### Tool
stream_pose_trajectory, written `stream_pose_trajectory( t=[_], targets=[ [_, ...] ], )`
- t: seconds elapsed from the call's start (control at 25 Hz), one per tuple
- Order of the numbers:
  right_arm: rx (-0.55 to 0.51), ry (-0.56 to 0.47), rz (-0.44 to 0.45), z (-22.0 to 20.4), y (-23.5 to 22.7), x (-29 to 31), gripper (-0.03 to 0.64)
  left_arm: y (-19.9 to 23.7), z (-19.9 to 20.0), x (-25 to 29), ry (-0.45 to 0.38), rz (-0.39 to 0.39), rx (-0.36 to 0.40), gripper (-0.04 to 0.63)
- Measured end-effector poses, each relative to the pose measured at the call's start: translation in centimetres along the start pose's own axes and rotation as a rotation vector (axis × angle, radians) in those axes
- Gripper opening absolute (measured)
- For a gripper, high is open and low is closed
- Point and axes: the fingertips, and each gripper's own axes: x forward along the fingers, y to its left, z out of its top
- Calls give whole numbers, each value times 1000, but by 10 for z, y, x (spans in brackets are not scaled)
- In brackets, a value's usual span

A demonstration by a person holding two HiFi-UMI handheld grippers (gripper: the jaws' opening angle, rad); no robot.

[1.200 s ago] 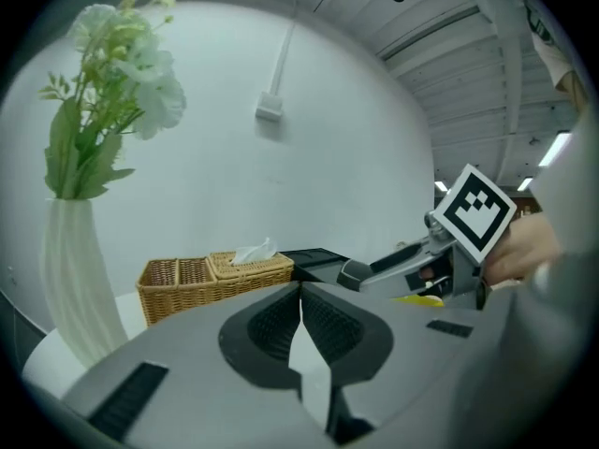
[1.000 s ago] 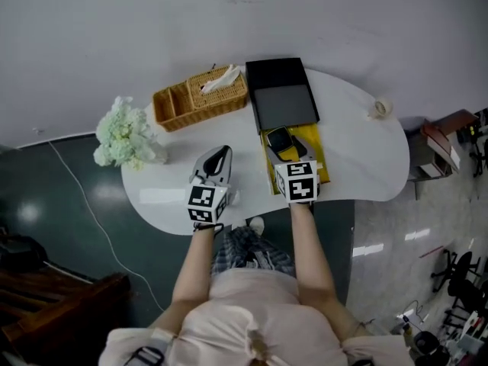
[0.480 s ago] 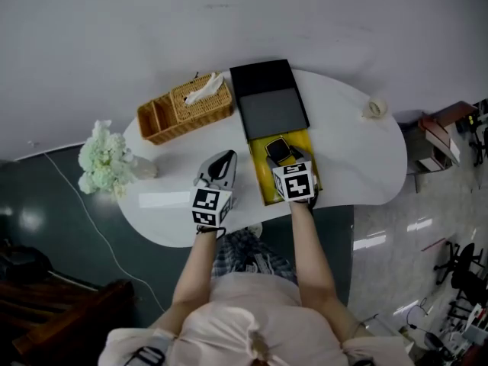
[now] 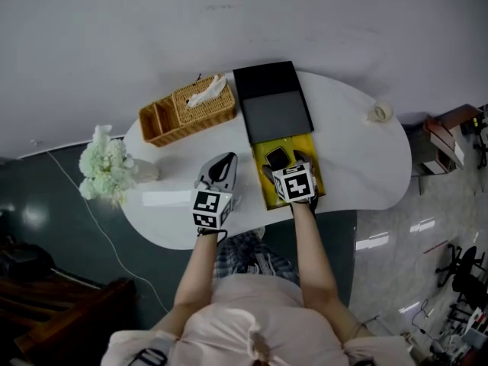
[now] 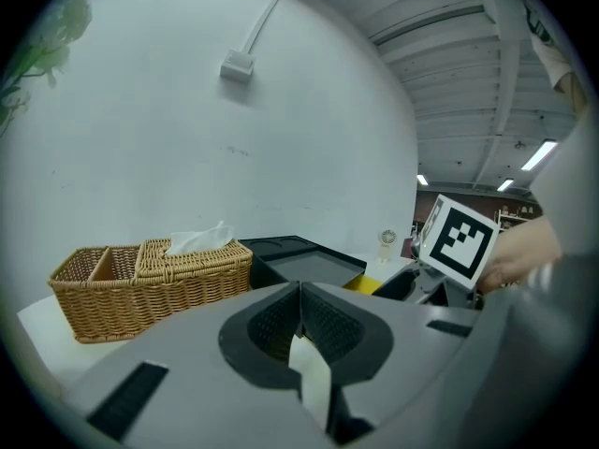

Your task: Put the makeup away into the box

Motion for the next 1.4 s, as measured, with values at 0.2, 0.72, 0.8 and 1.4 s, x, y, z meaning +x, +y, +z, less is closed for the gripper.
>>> stream_pose_trajectory(
  t=[0.2,0.72,0.8,1.4],
  targets=[
    [47,-52,13,1,1,-17,525,2,0,-4,6,7,-1,28],
    [94,-308,-38,25,-19,-77,518,-3,8,-27,-27,22,8,28],
    [120,-388,-47,30,-26,-99,471,0,16,-35,-46,33,12,28],
    [73,-854,-232,67,-45,-248,101,3,98,-85,-226,73,101,28]
  ],
)
